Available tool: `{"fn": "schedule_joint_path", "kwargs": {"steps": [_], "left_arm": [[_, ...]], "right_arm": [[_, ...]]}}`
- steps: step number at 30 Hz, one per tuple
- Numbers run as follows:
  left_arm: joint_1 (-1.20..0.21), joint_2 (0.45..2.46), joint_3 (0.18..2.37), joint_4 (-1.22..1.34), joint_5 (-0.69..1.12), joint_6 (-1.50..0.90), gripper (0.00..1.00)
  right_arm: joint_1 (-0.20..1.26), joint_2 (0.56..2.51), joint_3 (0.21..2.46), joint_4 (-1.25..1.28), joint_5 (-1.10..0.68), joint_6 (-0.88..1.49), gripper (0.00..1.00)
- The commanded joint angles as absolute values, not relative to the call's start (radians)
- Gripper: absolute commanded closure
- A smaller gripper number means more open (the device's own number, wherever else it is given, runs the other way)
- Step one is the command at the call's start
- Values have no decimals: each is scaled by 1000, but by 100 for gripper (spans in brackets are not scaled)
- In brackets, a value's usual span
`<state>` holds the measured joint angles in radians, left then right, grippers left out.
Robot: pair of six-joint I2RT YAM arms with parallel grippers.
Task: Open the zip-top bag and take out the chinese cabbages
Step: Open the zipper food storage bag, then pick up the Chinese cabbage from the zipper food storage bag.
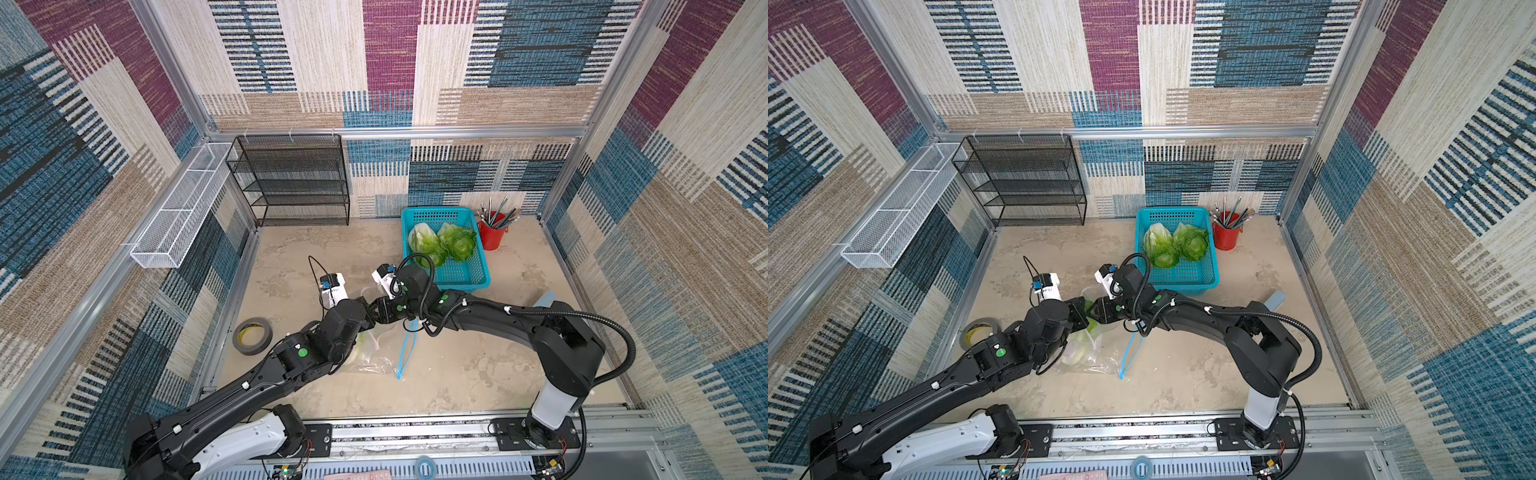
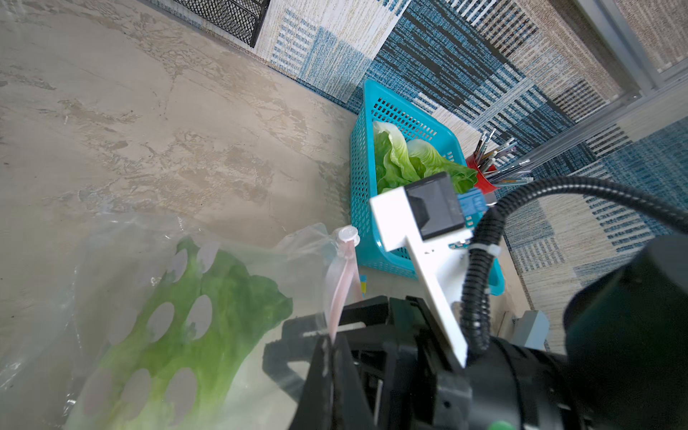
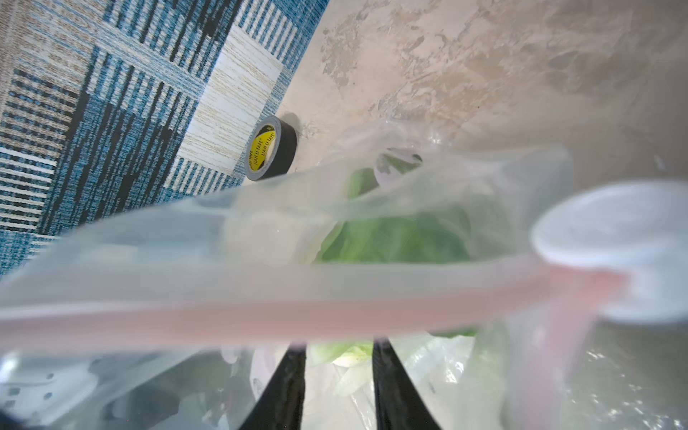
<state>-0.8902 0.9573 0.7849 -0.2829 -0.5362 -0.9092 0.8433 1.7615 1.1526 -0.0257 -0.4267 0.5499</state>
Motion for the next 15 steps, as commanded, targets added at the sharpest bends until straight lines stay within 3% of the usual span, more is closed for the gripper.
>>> {"fn": "schedule_joint_path", "kwargs": {"steps": [1,11,15], "left_arm": [[-890,952,777,-246,-523,-918,100],[-893,950,771,-232,-522,-911,100],[-893,957,769,-221,-512,-907,100]], "right_arm": [[845,1778,1149,8,-427,578,57],[847,1804,1159,-25,-388,578,30],[846,1837,1179,-37,-391,572,28]]}}
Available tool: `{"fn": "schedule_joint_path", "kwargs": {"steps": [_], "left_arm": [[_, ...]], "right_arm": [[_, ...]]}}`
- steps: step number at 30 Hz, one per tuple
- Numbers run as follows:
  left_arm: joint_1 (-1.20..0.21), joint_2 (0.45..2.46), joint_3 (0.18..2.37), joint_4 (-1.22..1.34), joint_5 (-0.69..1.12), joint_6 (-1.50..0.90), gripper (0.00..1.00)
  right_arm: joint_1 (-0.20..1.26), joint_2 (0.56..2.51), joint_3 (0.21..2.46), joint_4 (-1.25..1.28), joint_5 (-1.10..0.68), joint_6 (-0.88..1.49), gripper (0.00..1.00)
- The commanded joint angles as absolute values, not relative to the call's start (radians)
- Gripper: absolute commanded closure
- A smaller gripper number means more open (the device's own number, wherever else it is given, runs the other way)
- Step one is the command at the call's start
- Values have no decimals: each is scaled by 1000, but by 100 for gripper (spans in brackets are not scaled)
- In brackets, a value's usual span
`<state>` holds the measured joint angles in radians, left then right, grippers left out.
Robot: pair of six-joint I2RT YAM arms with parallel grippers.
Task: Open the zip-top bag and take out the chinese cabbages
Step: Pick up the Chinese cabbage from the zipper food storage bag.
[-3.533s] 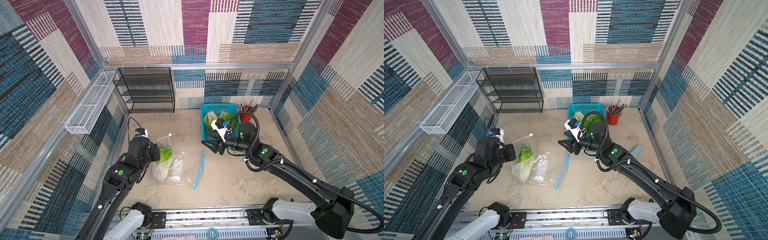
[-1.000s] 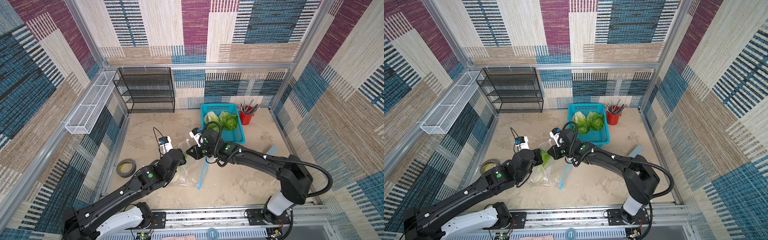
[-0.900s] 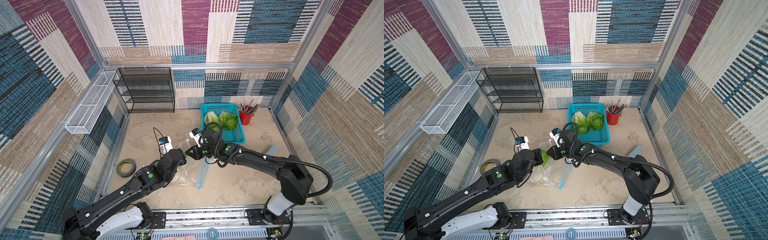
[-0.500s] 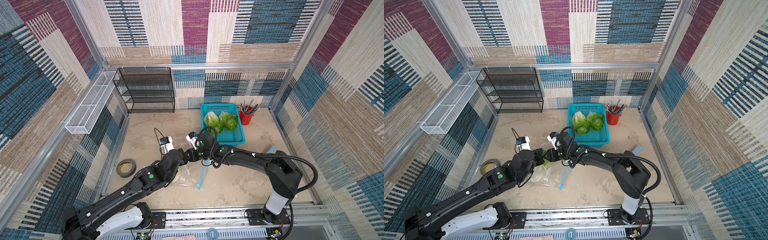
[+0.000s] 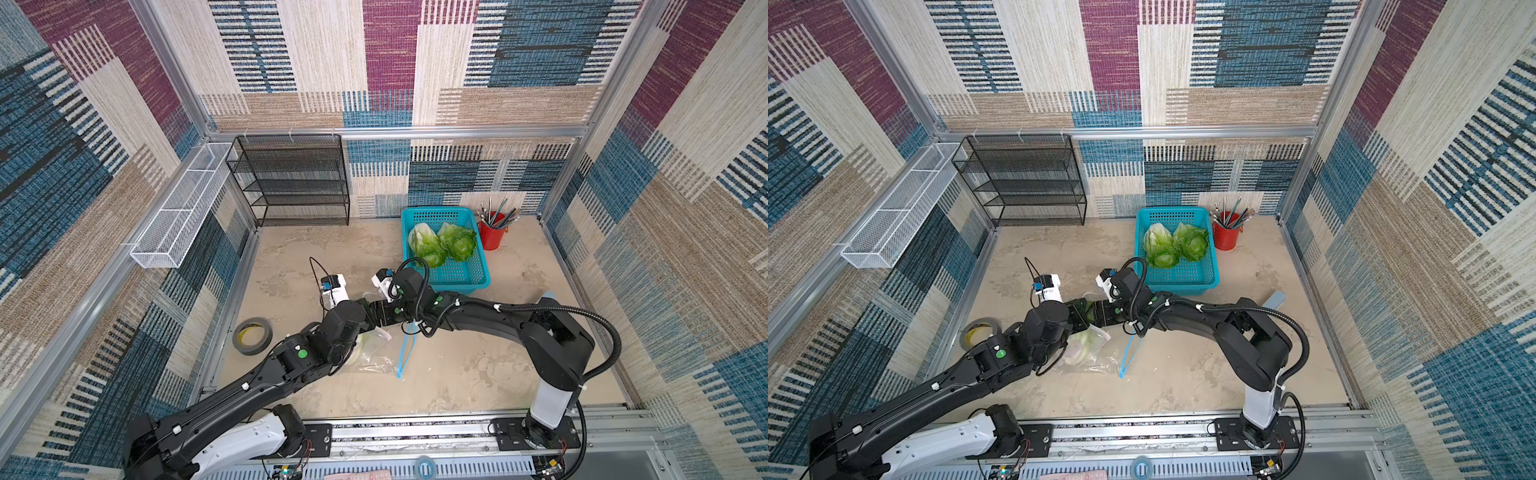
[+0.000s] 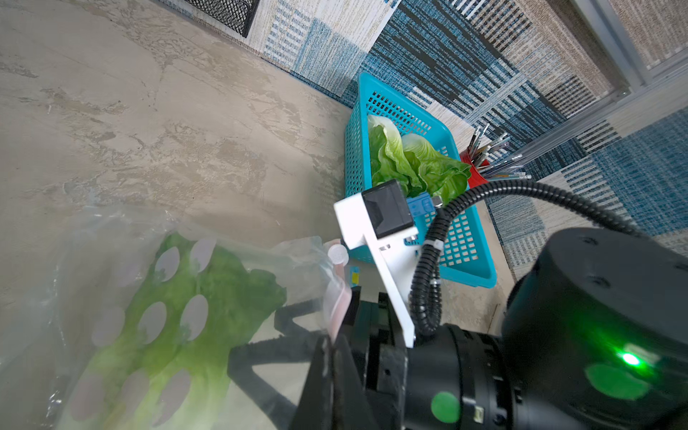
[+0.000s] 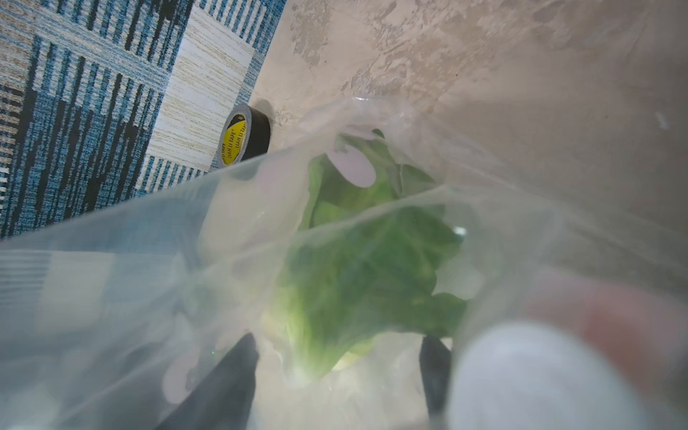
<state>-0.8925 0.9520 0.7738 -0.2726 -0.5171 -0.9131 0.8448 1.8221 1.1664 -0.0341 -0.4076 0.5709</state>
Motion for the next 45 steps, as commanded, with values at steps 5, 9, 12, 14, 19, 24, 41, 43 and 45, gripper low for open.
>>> {"fn": "schedule_joint_path", "kwargs": {"steps": [5,9,12,14,19,24,41,43,45], "left_arm": [[-897,965,761,-200,-498,-908,100],[-898,980,757,-186,-481,-909,100],[-898,995,757,-169,-466,-910,100],[-900,1005,757,-157,-453,-908,100],[-900,1020,758,-140,-439,-907,100],[-901,1025,757,-126,-426,-905,100],[-902,1009,750,-120,-437,-882,100],[-901,999,756,-128,-448,-865,100],[-901,987,758,-137,-471,-838,100]], "right_arm": [[847,1855,1191,-29,-394,571,27],[847,1868,1207,-21,-405,572,26],[848,1885,1218,-21,-411,570,26],[848,1896,1222,-18,-419,570,27],[850,1922,1227,-19,-417,571,28],[850,1953,1230,-17,-411,575,30],[853,1926,1201,27,-440,559,100],[852,1916,1197,28,-440,554,100],[853,1904,1190,35,-444,549,100]]}}
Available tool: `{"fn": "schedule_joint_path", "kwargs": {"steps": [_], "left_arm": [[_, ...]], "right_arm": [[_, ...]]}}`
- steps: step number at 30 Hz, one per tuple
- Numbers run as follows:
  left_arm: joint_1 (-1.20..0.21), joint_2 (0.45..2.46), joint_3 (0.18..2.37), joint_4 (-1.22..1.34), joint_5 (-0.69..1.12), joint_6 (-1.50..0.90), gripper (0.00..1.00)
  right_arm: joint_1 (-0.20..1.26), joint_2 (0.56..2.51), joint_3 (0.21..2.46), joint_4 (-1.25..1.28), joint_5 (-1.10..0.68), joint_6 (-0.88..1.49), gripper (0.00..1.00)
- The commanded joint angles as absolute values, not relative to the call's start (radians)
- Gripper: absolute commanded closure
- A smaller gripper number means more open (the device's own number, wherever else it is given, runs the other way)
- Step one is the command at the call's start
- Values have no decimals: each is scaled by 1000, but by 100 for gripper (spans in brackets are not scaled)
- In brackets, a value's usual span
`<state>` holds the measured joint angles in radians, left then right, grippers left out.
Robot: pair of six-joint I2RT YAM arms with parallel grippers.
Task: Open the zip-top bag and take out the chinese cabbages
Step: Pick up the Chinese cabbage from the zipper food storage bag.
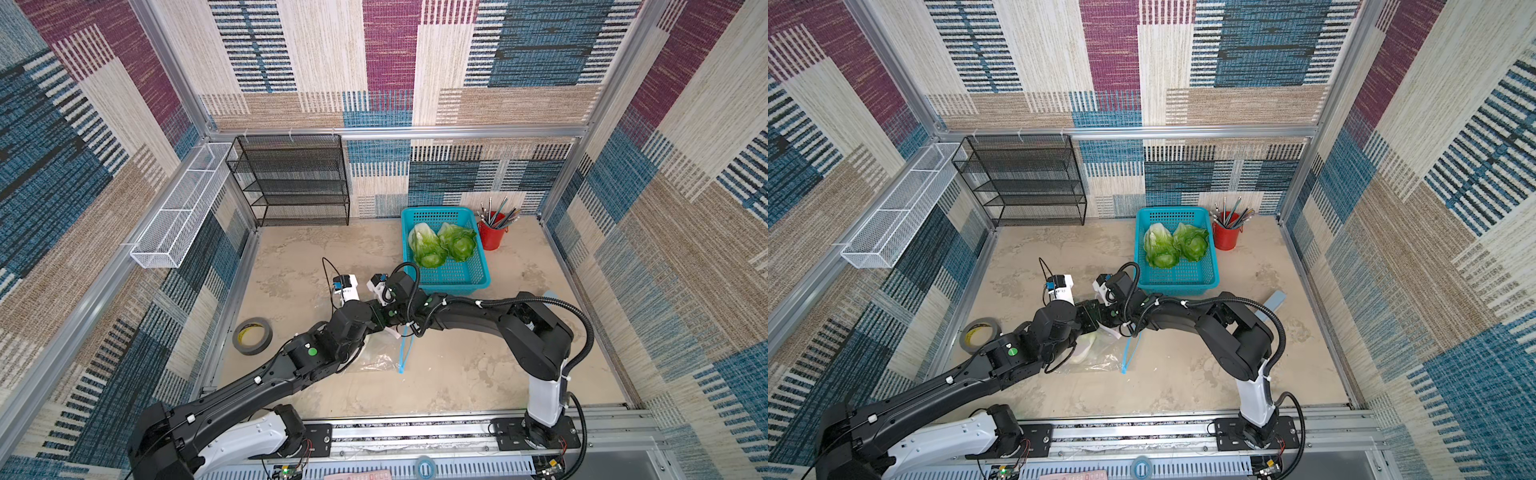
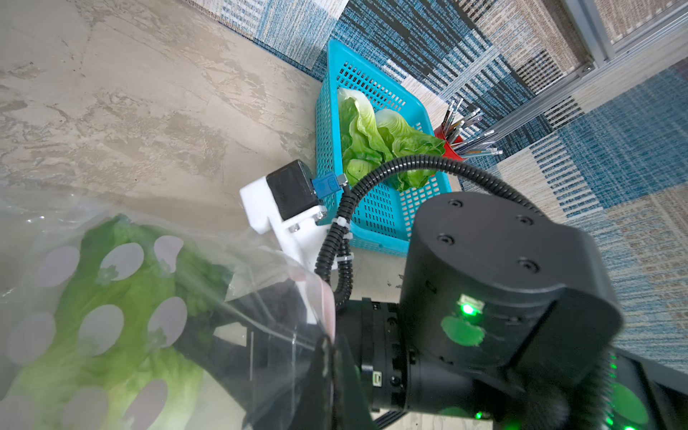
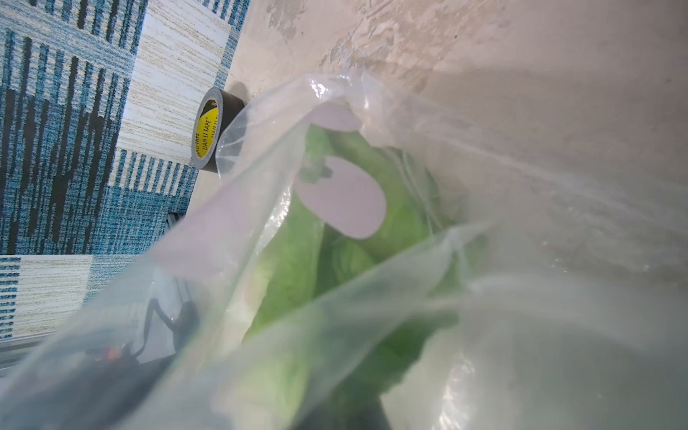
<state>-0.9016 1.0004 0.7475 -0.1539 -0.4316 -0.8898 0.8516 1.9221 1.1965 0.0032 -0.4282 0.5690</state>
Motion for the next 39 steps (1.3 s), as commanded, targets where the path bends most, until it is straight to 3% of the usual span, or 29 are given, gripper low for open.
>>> {"fn": "schedule_joint_path", "kwargs": {"steps": [1,12,16,19,24,30,39], "left_arm": [[-901,978,763,-148,-486,-822,99],[-894,908,822,-243,-559,-644,56],[-875,913,869,-322,-569,-581,47],[-816,921,933,-409,-492,-537,47],[-602,971,1045,-619,-260,-514,48],[-418,983,1028,-656,-78,-491,48],[-265,1032,1009,-657,144,-465,54]], "right_arm": [[853,1899,1186,38,-448,546,100],[853,1875,1163,50,-482,515,100],[853,1859,1148,80,-503,508,100],[852,1842,1137,102,-517,503,100],[853,1833,1144,88,-519,485,100],[853,1823,1140,88,-523,480,100],[853,1805,1137,90,-531,468,100]]}}
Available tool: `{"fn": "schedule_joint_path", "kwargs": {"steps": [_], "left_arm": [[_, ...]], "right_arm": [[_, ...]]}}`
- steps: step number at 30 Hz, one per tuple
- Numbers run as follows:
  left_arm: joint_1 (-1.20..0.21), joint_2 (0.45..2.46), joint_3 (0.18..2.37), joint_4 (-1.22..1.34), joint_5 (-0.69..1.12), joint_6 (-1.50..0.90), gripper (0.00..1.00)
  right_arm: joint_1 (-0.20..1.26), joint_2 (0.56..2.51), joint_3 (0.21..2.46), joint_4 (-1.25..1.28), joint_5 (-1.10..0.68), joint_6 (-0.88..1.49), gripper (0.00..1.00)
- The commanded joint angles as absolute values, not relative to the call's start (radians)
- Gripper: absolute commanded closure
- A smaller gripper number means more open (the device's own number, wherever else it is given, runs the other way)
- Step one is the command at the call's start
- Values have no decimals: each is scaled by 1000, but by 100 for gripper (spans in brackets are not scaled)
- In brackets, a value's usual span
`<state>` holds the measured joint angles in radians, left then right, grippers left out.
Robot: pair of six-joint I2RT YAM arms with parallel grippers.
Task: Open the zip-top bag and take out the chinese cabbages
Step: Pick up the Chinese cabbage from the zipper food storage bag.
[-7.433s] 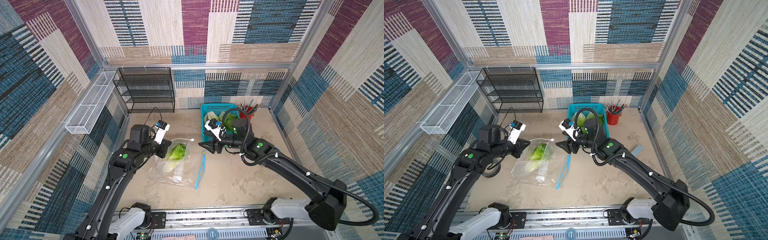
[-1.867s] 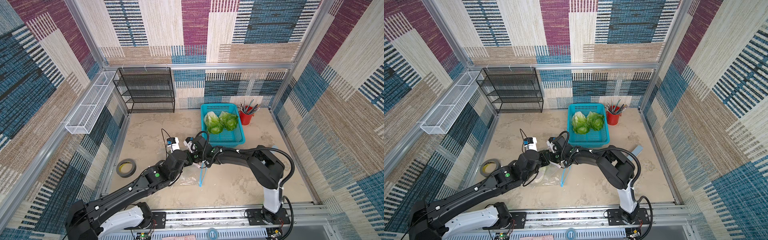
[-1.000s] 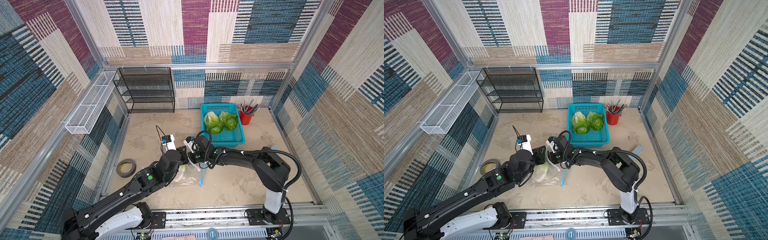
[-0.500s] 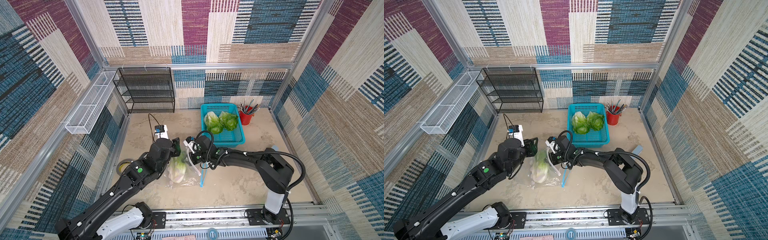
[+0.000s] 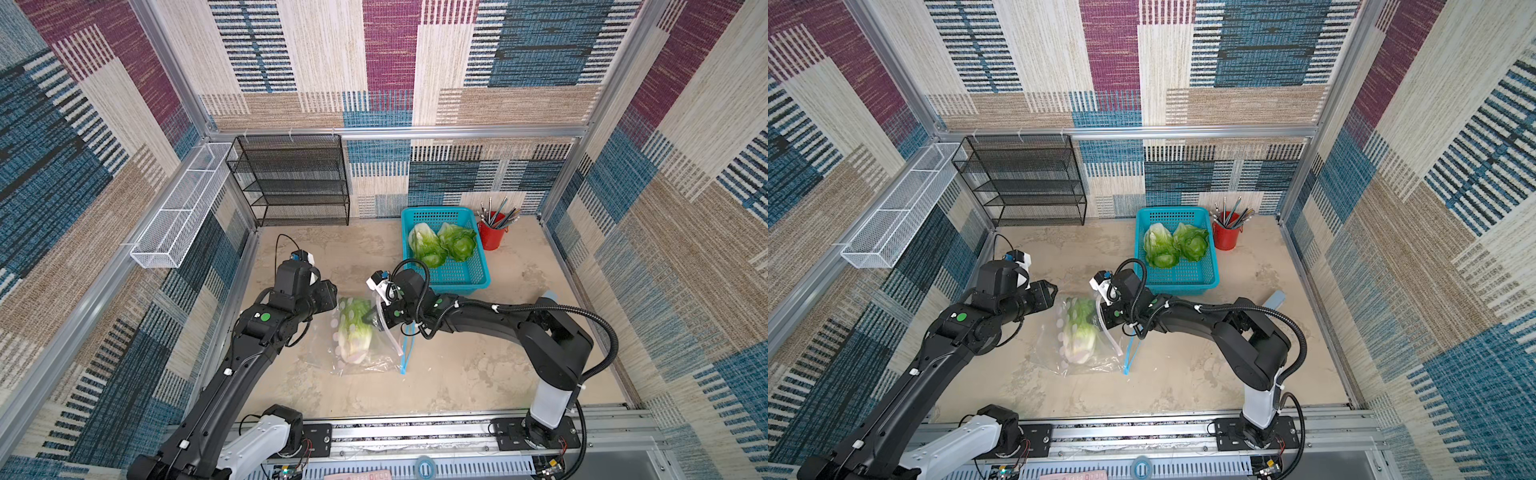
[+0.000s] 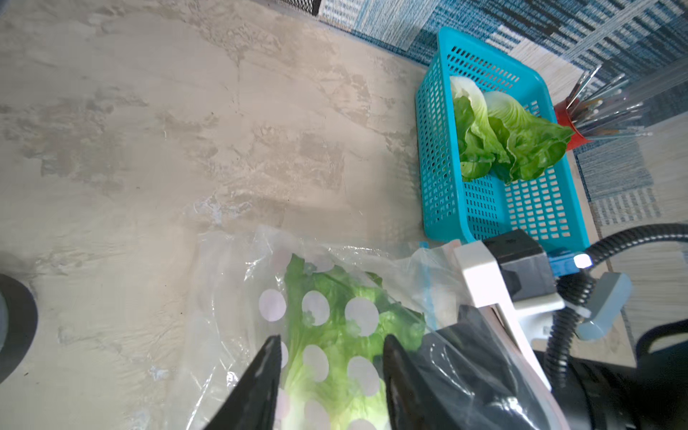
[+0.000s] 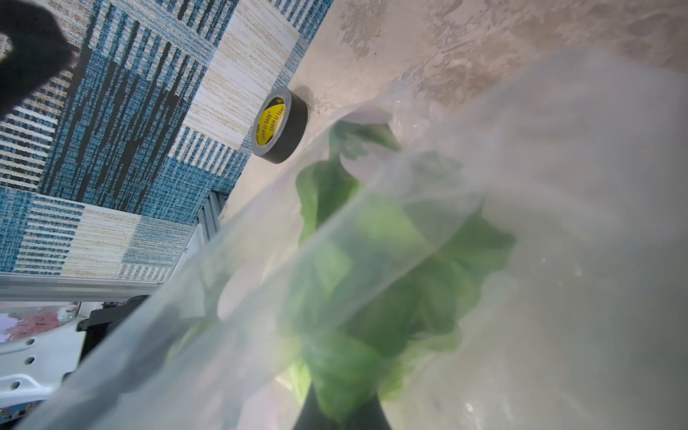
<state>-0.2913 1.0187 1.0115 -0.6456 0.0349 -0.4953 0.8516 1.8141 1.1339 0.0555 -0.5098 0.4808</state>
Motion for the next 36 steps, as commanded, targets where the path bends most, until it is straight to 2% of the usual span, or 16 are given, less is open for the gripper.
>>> {"fn": "schedule_joint_path", "kwargs": {"steps": [1,5,14,22,25,36], "left_arm": [[-249,1038,1008,-656,166,-463,54],[-182,1060,999,-644,256,-451,53],[-2,1068,899,-551,511,-477,44],[103,1065,754,-329,763,-604,39],[129,1065,722,-256,802,-643,36],[192,1065,719,-260,826,-621,31]], "right_arm": [[853,1803,1137,89,-531,466,100],[853,1796,1136,91,-534,463,100],[851,1763,1134,115,-560,463,100],[848,1726,1112,152,-602,461,100],[845,1713,1109,163,-620,466,100],[838,1655,1081,178,-650,476,100]]}}
